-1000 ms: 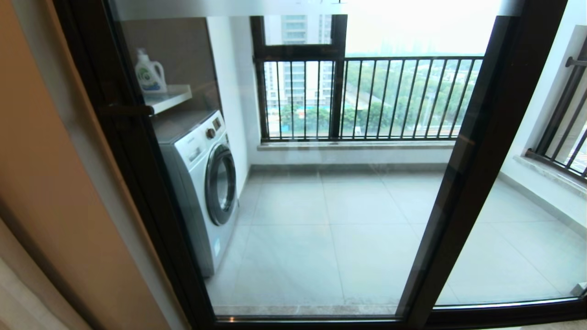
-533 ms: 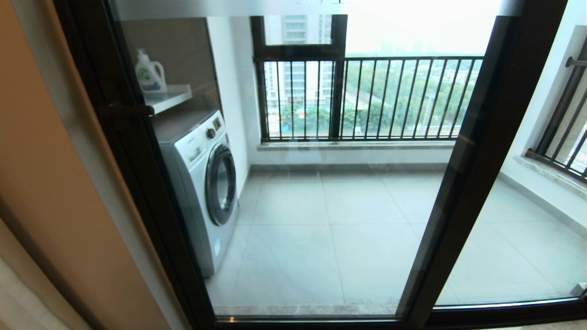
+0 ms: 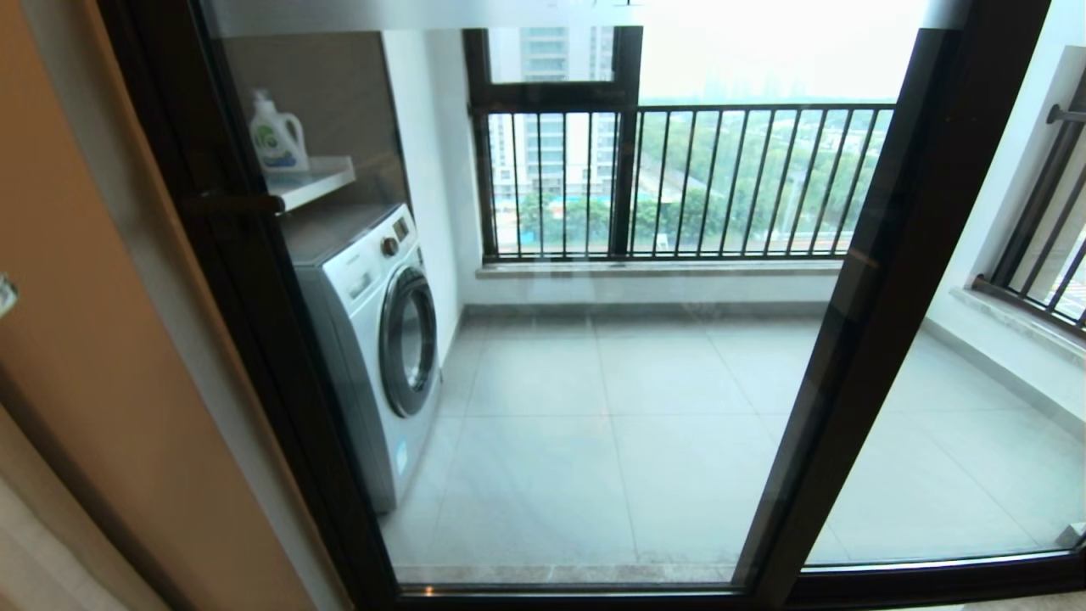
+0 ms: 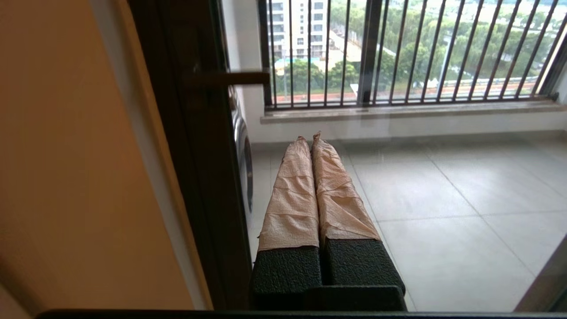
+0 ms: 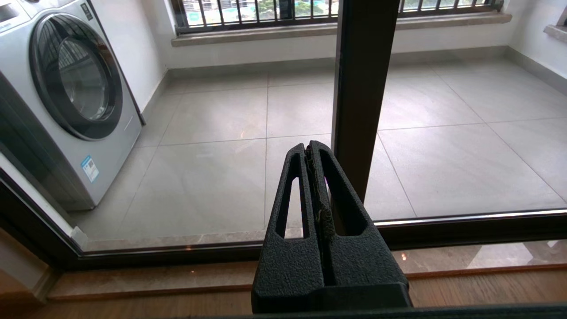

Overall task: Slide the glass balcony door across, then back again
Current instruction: Open the slid door

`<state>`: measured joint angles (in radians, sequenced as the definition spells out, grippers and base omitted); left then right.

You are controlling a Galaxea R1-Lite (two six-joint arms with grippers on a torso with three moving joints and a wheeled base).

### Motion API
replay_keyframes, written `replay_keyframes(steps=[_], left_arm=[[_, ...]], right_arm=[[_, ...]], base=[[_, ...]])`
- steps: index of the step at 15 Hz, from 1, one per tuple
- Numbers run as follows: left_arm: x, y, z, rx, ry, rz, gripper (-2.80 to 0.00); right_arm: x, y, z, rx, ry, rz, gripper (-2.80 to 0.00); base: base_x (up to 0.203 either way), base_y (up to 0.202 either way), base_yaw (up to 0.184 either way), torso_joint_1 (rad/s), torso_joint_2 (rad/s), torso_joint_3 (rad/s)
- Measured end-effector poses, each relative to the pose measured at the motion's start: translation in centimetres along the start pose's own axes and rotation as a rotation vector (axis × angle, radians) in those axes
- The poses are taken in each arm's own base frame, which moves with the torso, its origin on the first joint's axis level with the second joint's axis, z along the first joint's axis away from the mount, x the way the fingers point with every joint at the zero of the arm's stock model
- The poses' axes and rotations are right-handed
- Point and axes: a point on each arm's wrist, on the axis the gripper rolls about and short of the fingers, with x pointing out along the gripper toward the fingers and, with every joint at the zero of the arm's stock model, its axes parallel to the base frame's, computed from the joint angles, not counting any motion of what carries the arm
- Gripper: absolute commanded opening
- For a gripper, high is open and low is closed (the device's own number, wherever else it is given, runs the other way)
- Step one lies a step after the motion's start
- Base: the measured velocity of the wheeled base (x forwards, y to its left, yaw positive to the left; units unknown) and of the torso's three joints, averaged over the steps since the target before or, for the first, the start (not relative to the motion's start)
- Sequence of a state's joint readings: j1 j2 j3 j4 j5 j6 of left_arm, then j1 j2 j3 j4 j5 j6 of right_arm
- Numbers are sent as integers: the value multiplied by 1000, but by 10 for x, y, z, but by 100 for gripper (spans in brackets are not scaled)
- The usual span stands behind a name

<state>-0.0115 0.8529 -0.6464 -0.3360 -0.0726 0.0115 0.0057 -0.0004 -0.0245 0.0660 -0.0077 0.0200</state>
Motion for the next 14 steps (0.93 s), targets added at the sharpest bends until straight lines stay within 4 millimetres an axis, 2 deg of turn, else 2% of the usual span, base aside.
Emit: replay_keyframes(steps=[2, 4, 10, 14], left_arm=[[43, 3, 28, 2, -35, -1, -280], [86, 7, 38, -1, -23, -2, -280], [198, 16, 28, 5, -40, 6, -280], [247, 32, 9, 13, -24, 39, -280]], right_arm=[[0, 0, 0, 0, 0, 0, -280], [0, 0, 0, 0, 0, 0, -280], [0, 0, 0, 0, 0, 0, -280], [0, 0, 0, 0, 0, 0, -280]], base=[[0, 0, 0, 0, 0, 0], [0, 0, 0, 0, 0, 0], [0, 0, 0, 0, 0, 0], [0, 0, 0, 0, 0, 0]])
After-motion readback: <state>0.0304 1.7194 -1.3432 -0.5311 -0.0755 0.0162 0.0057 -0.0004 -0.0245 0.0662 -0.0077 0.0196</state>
